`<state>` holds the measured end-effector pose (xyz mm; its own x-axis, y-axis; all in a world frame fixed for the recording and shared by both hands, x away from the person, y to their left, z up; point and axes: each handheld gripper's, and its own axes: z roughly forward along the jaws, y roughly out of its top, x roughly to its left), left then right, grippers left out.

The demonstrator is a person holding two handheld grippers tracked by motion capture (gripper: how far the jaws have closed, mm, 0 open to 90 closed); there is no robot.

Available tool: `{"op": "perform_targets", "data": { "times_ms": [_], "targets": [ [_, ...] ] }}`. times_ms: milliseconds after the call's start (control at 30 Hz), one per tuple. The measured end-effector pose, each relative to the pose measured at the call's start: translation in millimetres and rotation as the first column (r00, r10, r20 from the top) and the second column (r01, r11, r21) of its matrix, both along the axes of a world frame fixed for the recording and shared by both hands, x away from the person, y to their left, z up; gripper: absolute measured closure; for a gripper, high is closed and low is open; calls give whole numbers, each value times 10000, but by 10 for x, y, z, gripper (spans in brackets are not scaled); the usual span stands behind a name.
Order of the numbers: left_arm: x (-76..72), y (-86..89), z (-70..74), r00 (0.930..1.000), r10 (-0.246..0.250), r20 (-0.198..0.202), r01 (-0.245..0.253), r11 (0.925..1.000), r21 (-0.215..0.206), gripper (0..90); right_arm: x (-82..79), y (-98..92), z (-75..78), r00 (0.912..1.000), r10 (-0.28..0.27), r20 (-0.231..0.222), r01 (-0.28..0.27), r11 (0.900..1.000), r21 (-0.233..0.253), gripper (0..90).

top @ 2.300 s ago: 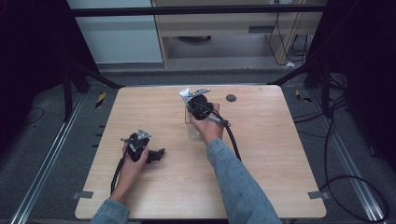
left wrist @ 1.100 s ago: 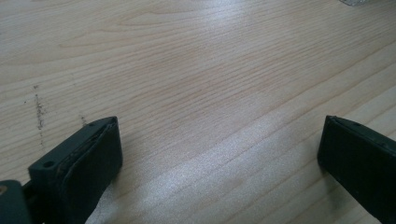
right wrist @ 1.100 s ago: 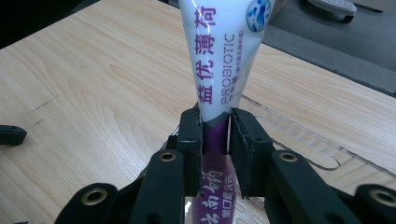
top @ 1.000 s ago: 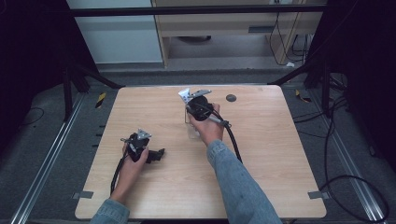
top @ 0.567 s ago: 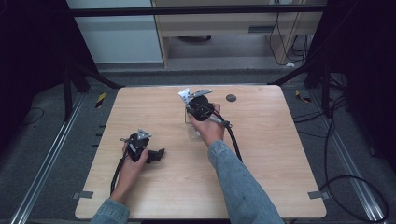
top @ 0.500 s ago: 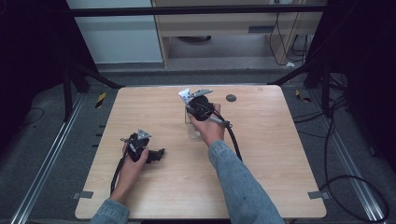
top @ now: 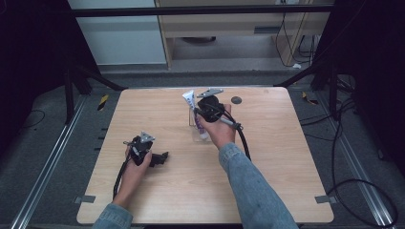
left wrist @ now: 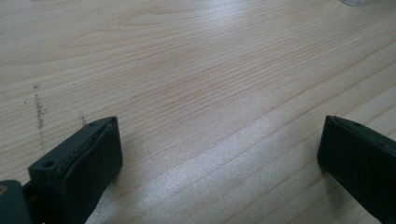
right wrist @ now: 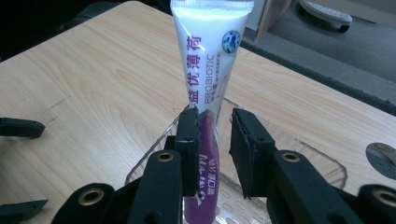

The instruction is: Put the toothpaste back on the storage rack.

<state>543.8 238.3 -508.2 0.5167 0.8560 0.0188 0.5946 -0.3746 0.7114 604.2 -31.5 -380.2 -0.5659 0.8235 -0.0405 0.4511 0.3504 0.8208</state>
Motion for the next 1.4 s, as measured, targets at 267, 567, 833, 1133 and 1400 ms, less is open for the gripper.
{"op": "perform_targets", "data": {
  "times_ms": [267,567,833,1133,1400],
  "targets": [
    [0,0,0,10000,2,-2,-2,10000,6,0,-56,-75,97,9999,78,67,-79,9999,83,711],
    [0,-1,-1,10000,12,9,-12,10000,-7,0,-140,-166,221,9998,163,93,-165,9997,195,664],
    [1,-1,-1,10000,17,9,-17,10000,-17,0,-191,-228,289,9995,319,85,-322,9986,408,541],
    [0,-1,-1,10000,13,11,-13,10000,-19,0,-208,-265,264,9987,503,78,-508,9957,781,309],
    [7,-2,-1,10000,-6,6,7,10000,-33,0,-222,-290,279,9959,803,415,-843,9906,1075,172]
  ]
}}
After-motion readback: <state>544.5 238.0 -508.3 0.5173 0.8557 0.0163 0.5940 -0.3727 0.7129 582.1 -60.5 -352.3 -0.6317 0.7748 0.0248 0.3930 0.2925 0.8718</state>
